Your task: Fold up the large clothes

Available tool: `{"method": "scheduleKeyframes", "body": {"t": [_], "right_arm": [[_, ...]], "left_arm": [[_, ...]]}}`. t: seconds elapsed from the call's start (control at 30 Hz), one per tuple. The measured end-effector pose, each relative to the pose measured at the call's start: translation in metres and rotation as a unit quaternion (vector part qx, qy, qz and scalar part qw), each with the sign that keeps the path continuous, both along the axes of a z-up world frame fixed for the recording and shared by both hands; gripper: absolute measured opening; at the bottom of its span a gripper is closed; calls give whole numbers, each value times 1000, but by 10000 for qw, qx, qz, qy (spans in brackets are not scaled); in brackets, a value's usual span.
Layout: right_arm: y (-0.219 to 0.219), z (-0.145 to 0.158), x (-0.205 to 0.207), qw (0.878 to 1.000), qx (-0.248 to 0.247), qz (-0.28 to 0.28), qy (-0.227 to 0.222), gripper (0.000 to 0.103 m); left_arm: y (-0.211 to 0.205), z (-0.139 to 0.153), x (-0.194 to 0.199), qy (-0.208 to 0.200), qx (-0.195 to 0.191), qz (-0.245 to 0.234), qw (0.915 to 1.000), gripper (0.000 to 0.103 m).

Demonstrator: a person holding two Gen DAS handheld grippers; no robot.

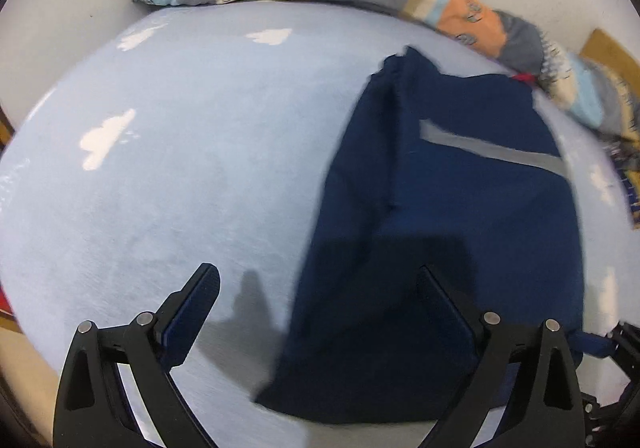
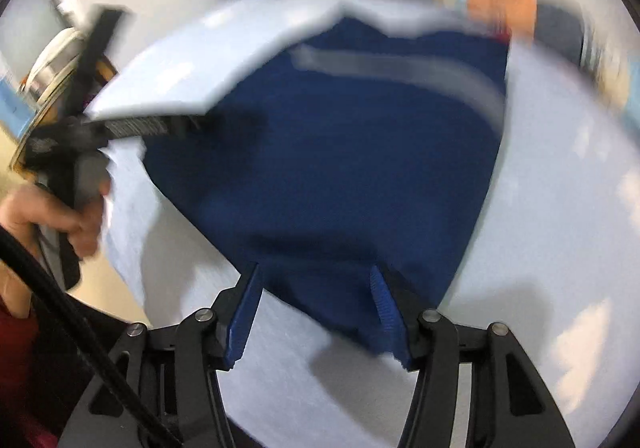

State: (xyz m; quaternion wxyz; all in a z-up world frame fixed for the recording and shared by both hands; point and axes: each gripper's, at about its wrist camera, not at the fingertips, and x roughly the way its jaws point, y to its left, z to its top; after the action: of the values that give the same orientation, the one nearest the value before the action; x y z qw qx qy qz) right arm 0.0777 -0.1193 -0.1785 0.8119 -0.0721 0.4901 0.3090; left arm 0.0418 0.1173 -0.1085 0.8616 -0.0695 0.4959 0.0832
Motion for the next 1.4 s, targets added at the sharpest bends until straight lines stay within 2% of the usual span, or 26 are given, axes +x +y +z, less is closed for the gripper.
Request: {"method": "scheduleKeyframes", "body": {"t": [0.07, 0.1, 0.17, 0.2, 0.27, 0.33, 0.4, 0.47, 0.53, 0.6, 0.67, 0.73, 0.8, 0.87, 0.93, 1.0, 1.07, 1.23, 1.37, 1.4], "right_arm": [[0, -4, 6, 9999, 114, -40, 88, 61], [1, 0, 6, 9998, 120, -38, 129, 61], [-6, 14, 10, 9986, 509, -85, 117, 62], [-11, 22, 13, 9971, 751, -120, 57, 62], [-21, 28, 14, 9959, 848, -316, -82, 65], [-30, 19, 18, 9947, 854, -570, -30, 70], [-34, -2, 20, 9943, 727, -634, 453, 70], [-30, -10, 17, 9950, 665, -587, 459, 70], [-24, 1, 20, 9963, 581, -515, 366, 71], [-31, 18, 24, 9928, 957, -680, 226, 71], [-37, 31, 32, 9893, 1127, -927, 96, 72], [-42, 38, 47, 9855, 1282, -1099, 138, 76], [-49, 36, 62, 9781, 1590, -1288, 381, 79], [-59, 30, 72, 9697, 1827, -1510, 589, 79], [-70, 21, 76, 9644, 1893, -1641, 851, 79], [-83, 12, 76, 9619, 1887, -1688, 1034, 79], [-88, 6, 78, 9596, 1890, -1751, 1134, 79], [-95, -5, 79, 9498, 2098, -1872, 1375, 79], [-94, -4, 79, 9499, 2110, -1849, 1375, 79], [-94, -3, 79, 9512, 2099, -1821, 1339, 79]], "left_arm": [[2, -13, 8, 312, -152, -13, 9994, 99], [6, -15, 11, 332, -302, 81, 9990, 99], [12, -10, 10, 247, -453, 215, 9984, 99], [14, -5, 10, 149, -403, 256, 9987, 99], [15, 6, 8, -122, -249, 296, 9992, 99], [14, 7, 5, -192, -115, 325, 9992, 99], [6, 0, 11, -37, -16, 174, 9998, 99], [-1, -10, 13, 202, 14, -11, 9998, 99], [-3, -11, 13, 165, 42, -37, 9998, 99], [-6, -4, 15, -2, 113, -14, 9999, 99], [-8, 3, 26, -164, 128, 60, 9998, 99], [-11, 2, 44, -139, 69, 132, 9998, 99], [-6, -2, 54, 33, -176, 119, 9998, 99], [6, -8, 60, 119, -658, 187, 9976, 99], [21, -17, 57, 245, -1296, 268, 9909, 99], [33, -23, 56, 269, -1765, 333, 9834, 99], [39, -22, 56, 232, -1957, 379, 9796, 99], [49, -15, 51, 105, -2101, 429, 9767, 99], [62, -12, 46, -126, -2450, 608, 9675, 98], [60, -12, 48, -129, -2453, 548, 9678, 94]]}}
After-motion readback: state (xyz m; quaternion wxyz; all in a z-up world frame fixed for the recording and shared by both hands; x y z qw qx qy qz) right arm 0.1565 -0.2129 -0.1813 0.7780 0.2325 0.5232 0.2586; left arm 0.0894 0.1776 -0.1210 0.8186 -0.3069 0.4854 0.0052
